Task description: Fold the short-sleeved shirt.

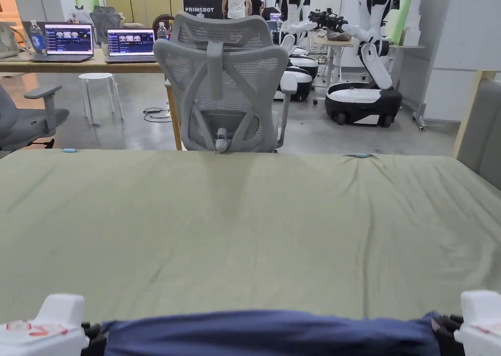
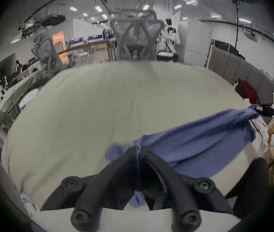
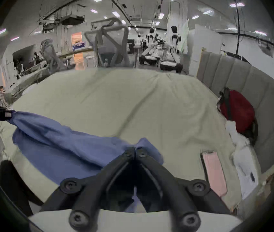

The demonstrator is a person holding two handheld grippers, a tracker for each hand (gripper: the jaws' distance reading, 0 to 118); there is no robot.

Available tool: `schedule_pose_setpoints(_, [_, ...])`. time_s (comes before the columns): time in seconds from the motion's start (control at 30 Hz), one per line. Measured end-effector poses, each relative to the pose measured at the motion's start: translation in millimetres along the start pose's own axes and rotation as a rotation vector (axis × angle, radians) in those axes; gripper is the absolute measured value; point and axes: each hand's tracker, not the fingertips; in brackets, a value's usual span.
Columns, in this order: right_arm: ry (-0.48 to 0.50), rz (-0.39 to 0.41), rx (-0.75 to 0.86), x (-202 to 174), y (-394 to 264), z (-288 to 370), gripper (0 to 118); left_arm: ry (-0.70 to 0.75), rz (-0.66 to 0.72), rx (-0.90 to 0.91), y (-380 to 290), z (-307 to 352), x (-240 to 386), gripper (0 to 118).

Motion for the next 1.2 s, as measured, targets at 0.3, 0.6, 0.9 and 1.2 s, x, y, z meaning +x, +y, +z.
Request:
schedule_pose_setpoints(0.3, [-0.013, -0.037, 0.008, -14, -17, 17, 53, 0.072, 0.047, 0.041, -21, 9, 11, 87])
schedule_pose_setpoints(0.6, [0.069, -0.057, 0.384, -109, 61, 49, 79, 0.081, -0.014, 0.426, 56, 22, 93, 18])
schedule_pose_setpoints(0.9, [0.05, 0.019, 0.442, -155, 68, 44, 0, 0.082, -0.029, 0.44, 51, 16, 93, 0])
schedule_pose_setpoints(1.2, [0.072, 0.037, 0.399, -153, 58, 33, 0, -0.069, 0.524, 0.222, -18, -14, -52, 111])
